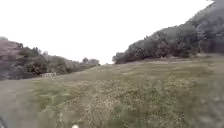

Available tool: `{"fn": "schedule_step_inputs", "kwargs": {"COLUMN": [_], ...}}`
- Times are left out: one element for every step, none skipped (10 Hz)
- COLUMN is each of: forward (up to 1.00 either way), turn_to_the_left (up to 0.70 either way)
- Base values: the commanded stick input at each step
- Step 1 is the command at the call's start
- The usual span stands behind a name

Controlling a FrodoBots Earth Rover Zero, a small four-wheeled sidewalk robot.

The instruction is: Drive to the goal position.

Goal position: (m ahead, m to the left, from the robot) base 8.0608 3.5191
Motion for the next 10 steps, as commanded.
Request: {"fn": "schedule_step_inputs", "kwargs": {"forward": [0.85, 0.85, 0.85, 0.85, 0.85, 0.85, 0.85, 0.85, 0.85, 0.85], "turn_to_the_left": [0.01, 0.01, 0.01, 0.01, 0.01, 0.01, 0.01, 0.01, 0.01, 0.01]}}
